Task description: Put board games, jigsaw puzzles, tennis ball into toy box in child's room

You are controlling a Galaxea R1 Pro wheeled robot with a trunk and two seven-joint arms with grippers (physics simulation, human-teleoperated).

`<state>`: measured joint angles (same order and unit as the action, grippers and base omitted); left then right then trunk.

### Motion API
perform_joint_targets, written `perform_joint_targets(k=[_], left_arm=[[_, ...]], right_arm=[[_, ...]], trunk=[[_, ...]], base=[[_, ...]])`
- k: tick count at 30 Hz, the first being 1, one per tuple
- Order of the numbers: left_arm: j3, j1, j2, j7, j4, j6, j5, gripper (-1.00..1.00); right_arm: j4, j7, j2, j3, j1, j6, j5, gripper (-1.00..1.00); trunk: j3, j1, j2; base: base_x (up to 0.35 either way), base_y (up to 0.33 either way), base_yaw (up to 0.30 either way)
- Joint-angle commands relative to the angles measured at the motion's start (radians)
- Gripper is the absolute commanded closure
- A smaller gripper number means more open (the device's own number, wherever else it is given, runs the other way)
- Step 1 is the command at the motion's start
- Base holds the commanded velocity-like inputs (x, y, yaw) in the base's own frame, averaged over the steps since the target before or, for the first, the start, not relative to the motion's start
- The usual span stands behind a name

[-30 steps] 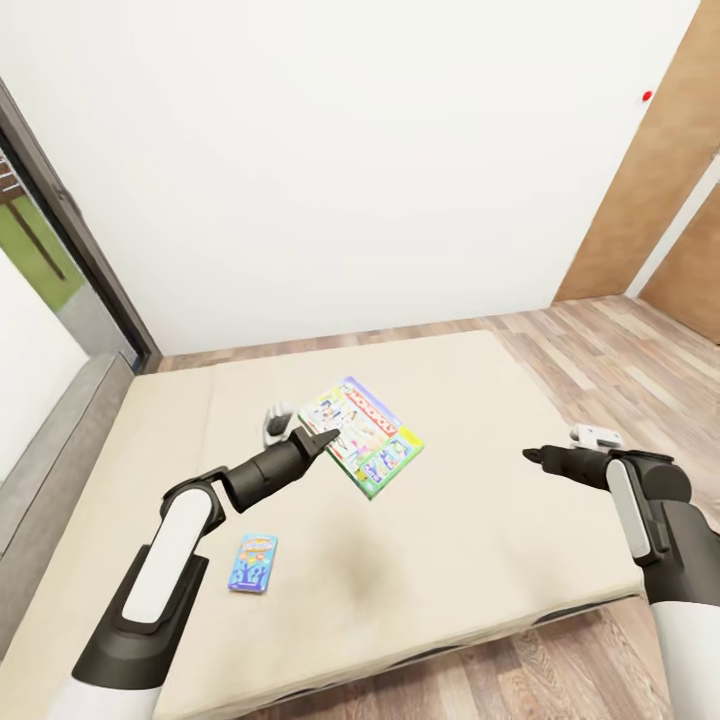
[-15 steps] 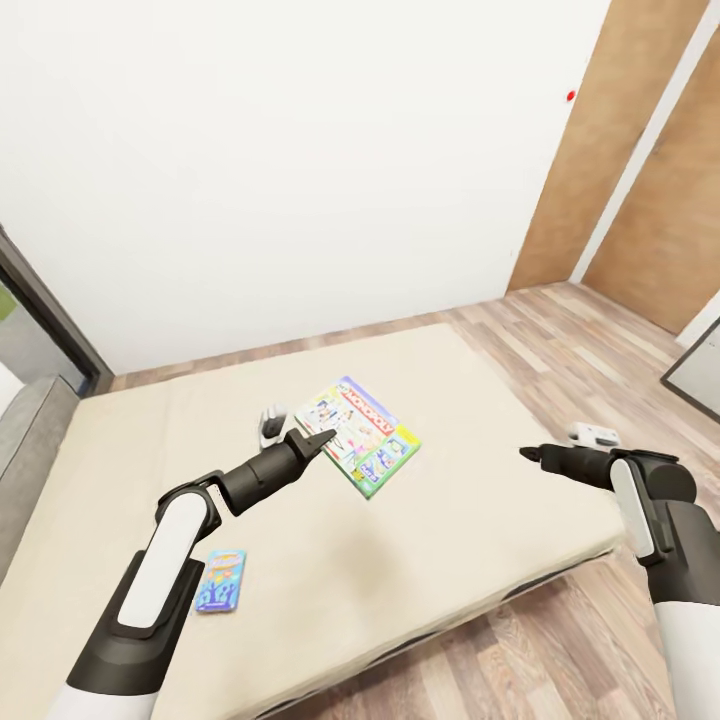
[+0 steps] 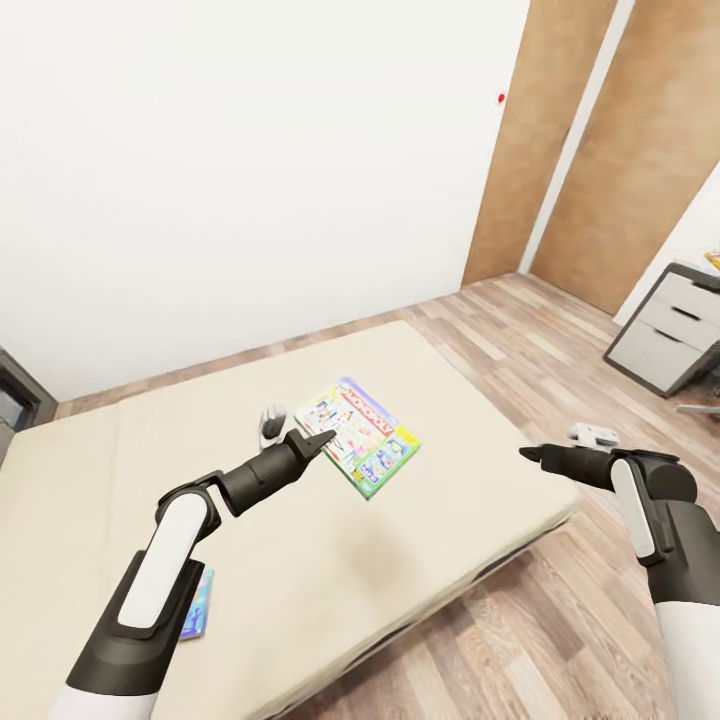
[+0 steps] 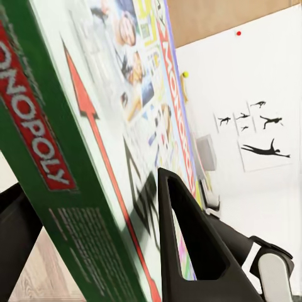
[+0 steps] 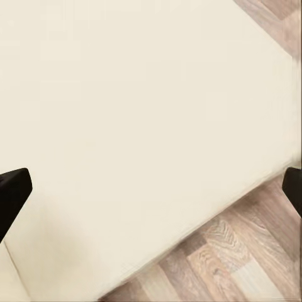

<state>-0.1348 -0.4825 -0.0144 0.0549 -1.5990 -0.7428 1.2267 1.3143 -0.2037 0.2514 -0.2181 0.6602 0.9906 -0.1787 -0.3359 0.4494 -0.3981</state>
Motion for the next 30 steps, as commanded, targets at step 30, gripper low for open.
perform_joint_targets(k=[30], left_arm=[[0.077,0.023,0.031,0.006,0.018,-0.035,0.014,1.00]], right_arm=[[0.002,-0.002,0.006,-0.003,0.001,0.003,0.001,-1.00]], trunk=[[0.009,0.001,-0.002]], base=[[0.000,0.000,-0.282]])
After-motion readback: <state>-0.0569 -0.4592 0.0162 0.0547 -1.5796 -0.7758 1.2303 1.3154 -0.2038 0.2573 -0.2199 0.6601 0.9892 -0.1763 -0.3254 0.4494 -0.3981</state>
